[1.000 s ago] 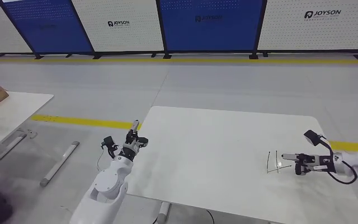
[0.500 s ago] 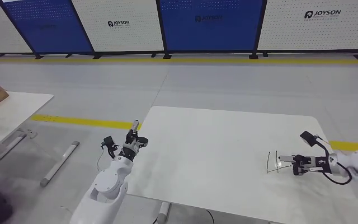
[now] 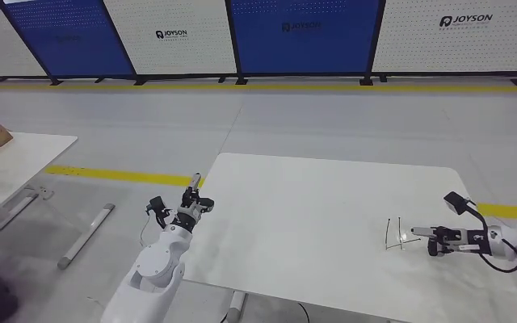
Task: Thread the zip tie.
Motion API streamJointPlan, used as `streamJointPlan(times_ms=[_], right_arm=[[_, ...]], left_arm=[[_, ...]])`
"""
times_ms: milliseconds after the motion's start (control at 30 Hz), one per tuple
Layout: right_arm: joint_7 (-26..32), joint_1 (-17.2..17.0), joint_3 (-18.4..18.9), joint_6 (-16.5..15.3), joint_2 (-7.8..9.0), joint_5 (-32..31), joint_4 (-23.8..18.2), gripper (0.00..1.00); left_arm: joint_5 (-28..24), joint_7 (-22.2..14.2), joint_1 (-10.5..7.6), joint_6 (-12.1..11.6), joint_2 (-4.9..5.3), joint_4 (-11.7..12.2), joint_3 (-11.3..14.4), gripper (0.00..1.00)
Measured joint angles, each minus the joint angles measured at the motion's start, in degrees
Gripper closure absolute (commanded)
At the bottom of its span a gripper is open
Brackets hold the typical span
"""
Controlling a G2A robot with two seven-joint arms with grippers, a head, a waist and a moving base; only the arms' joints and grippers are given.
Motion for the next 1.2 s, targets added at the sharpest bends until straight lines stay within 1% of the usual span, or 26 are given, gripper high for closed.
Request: streamJointPlan(times_ms=[100, 133, 167, 200, 233, 367, 400, 533, 600, 933, 1100, 1167, 1200], right_arm=[[0.8, 0.3, -0.2, 0.0, -0.37, -0.1, 0.8, 0.43], [1.1, 0.5, -0.3, 0.1, -0.52, -0.2, 1.0, 0.45], [1.3, 0.7, -0.5, 0.2, -0.75, -0.5, 1.4, 0.49], [1.3, 0.9, -0.7, 0.4, -0.94, -0.6, 1.8, 0.47], [1.3, 1.1, -0.8, 0.6, -1.13, -0.6, 2.2, 0.42], [1.7, 2.0, -1.5, 1.3, -2.11, -0.4, 4.6, 0.47], [1.8, 2.3, -1.6, 1.3, -2.32, -0.4, 5.2, 0.5], [1.9, 3.2, -2.3, 1.2, -3.18, -0.3, 7.3, 0.54], [1.9, 3.6, -2.6, 1.1, -3.58, -0.1, 8.4, 0.58], [1.9, 5.4, -4.5, 1.5, -5.28, 0.4, 12.2, 0.58], [1.9, 6.3, -5.4, 1.8, -6.07, 0.9, 14.1, 0.62], [1.9, 6.7, -5.7, 1.5, -6.32, 1.0, 14.9, 0.67], [1.9, 6.8, -5.8, 1.4, -6.42, 1.1, 15.1, 0.67]], left_arm=[[0.0, 0.0, 0.0, 0.0, 0.0, 0.0, 0.0, 0.0], [0.0, 0.0, 0.0, 0.0, 0.0, 0.0, 0.0, 0.0], [0.0, 0.0, 0.0, 0.0, 0.0, 0.0, 0.0, 0.0], [0.0, 0.0, 0.0, 0.0, 0.0, 0.0, 0.0, 0.0], [0.0, 0.0, 0.0, 0.0, 0.0, 0.0, 0.0, 0.0], [0.0, 0.0, 0.0, 0.0, 0.0, 0.0, 0.0, 0.0], [0.0, 0.0, 0.0, 0.0, 0.0, 0.0, 0.0, 0.0], [0.0, 0.0, 0.0, 0.0, 0.0, 0.0, 0.0, 0.0], [0.0, 0.0, 0.0, 0.0, 0.0, 0.0, 0.0, 0.0], [0.0, 0.0, 0.0, 0.0, 0.0, 0.0, 0.0, 0.0], [0.0, 0.0, 0.0, 0.0, 0.0, 0.0, 0.0, 0.0], [0.0, 0.0, 0.0, 0.0, 0.0, 0.0, 0.0, 0.0], [0.0, 0.0, 0.0, 0.0, 0.0, 0.0, 0.0, 0.0]])
